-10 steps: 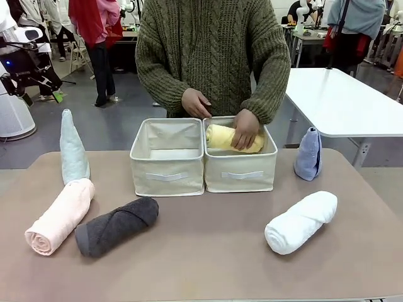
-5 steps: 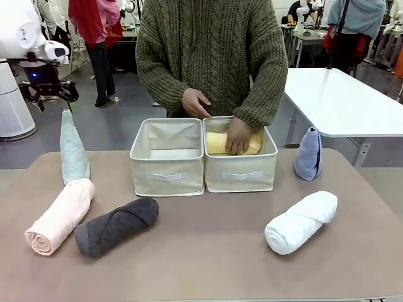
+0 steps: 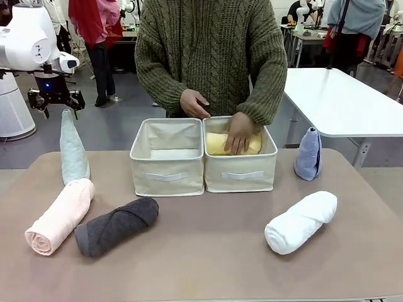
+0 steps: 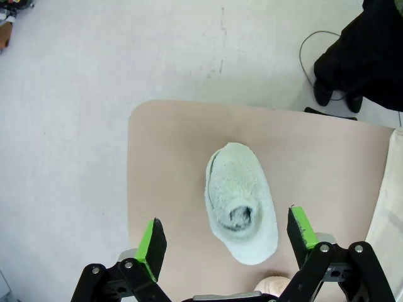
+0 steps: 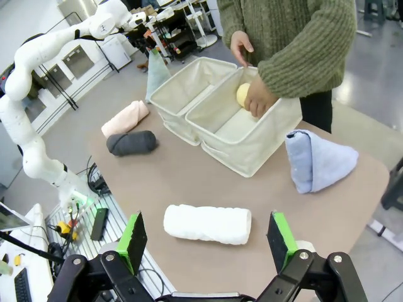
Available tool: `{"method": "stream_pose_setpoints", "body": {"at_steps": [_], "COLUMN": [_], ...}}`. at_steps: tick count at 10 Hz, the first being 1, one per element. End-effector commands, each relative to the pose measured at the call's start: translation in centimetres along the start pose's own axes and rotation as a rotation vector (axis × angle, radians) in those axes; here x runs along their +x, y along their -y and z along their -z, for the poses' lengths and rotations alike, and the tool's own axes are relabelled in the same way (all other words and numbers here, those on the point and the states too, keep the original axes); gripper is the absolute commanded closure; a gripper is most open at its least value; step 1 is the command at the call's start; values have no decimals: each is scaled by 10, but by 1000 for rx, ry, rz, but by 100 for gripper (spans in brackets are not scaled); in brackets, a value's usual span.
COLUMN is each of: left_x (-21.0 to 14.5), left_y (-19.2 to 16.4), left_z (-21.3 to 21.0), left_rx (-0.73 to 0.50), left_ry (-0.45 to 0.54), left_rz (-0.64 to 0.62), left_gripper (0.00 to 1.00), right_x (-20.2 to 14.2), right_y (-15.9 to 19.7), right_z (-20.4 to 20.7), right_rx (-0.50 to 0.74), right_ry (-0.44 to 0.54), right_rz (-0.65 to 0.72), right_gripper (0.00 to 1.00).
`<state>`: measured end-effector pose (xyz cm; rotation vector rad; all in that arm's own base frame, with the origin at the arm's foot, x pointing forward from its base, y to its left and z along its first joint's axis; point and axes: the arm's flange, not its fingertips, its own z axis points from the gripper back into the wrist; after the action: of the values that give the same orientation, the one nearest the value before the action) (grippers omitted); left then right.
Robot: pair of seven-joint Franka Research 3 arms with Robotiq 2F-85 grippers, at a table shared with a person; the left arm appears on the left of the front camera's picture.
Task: Sort the towels based on their folding style.
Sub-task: Pick up one triangle-folded towel and place it in the left Fabric basket.
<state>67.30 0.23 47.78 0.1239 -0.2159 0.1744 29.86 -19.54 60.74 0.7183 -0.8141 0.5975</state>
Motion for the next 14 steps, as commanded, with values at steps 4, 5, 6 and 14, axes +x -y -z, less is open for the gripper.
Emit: {"method": "stream_pose_setpoints", "body": {"at_steps": [4, 5, 6, 14], "left_x": [23, 23, 24, 24], "left_y": [4, 4, 4, 2], "left_z": [20, 20, 20, 20], "left_rx": [35, 34, 34, 30], "left_ry": [17, 23, 17, -38], "left_rz": [-36, -33, -30, -47], "left_gripper": [57, 58, 100, 100], "right_x": [-1, -1, -1, -1], "right_y": [1, 1, 1, 1], "right_z": [1, 1, 1, 1], "right_rx": [7, 7, 7, 7], "right_ry": [11, 11, 11, 11], "right_rz": [-10, -10, -10, -10], "right_gripper": [0, 0, 0, 0]}}
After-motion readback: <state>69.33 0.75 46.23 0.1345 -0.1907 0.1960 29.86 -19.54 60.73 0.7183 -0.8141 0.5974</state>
